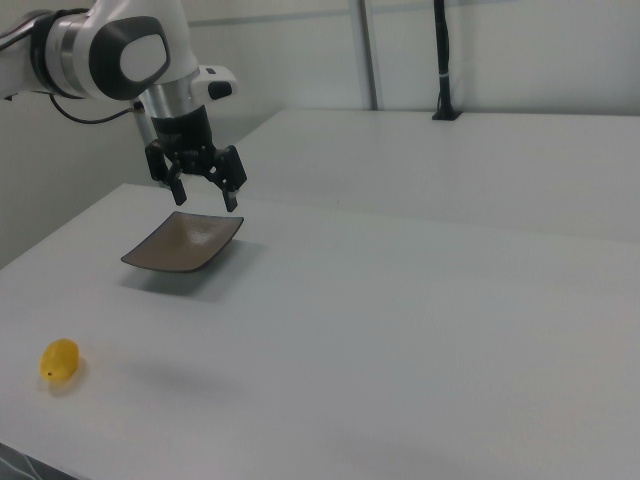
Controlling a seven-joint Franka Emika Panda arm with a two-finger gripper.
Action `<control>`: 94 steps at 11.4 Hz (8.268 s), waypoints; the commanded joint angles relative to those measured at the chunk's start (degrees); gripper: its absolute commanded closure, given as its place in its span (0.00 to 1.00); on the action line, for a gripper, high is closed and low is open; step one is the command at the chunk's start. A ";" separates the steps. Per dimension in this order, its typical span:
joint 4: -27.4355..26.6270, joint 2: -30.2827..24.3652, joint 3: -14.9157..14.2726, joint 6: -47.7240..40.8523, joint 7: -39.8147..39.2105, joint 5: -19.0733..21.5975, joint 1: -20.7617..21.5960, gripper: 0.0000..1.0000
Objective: Put potatoes on a ceramic plate
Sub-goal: 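Move the open gripper from above the plate toward the yellow potato, then lower the gripper around the yellow potato and close on it, then lift the grasped potato up off the table, then carry the potato over the brown plate and lower it onto it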
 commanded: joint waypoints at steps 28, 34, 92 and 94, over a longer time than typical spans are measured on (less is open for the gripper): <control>-8.25 -4.47 21.71 -6.75 6.52 5.41 5.07 0.00; -19.84 -6.22 22.33 2.27 6.79 7.98 10.97 0.00; 10.99 29.79 6.69 37.33 23.23 -7.14 15.80 0.89; 11.08 32.52 5.02 43.15 23.66 -7.14 17.38 0.89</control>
